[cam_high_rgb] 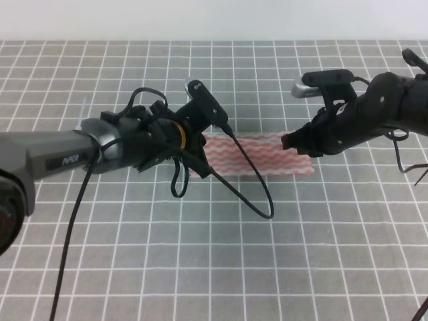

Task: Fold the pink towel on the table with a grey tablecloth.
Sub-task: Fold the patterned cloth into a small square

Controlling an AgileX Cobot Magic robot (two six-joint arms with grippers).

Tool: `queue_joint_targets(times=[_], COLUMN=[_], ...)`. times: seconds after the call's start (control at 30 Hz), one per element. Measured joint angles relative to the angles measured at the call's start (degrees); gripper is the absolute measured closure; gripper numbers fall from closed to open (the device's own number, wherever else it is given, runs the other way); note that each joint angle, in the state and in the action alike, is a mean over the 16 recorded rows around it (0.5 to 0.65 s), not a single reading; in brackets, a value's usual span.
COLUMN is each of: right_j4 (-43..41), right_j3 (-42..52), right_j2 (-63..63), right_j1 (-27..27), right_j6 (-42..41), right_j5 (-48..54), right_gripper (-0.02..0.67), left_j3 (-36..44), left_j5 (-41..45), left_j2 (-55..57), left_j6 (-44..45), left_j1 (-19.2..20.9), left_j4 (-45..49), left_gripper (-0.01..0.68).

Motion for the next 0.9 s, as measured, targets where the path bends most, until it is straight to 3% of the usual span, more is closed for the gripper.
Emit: queue_joint_targets(times=[0.27, 0.43, 0.67, 0.9], right_j4=[0.05, 0.12, 0.13, 0.01], right_j3=[0.0, 0.0, 0.0, 0.0], right_j2=[0.0, -0.04, 0.0, 0.0], right_j1=[-0.02, -0.04, -0.05, -0.51], right_j6=[-0.05, -0.07, -0.07, 0.34], right_j5=[-1.75, -3.76, -6.29, -6.63], right_gripper=[0.427, 0.339, 0.338, 0.356], left_j3=[-0.01, -0.02, -0.06, -1.28], left_j5=[-1.56, -2.79, -4.52, -3.14], left_j2=[0.32, 0.73, 1.7, 2.3], left_j6=[0.01, -0.09, -0.75, -1.94], left_j1=[0.29, 0.95, 2.25, 3.35], left_j4=[0.02, 0.03, 0.03, 0.18], left_gripper=[0.637, 0.553, 0.413, 0.351])
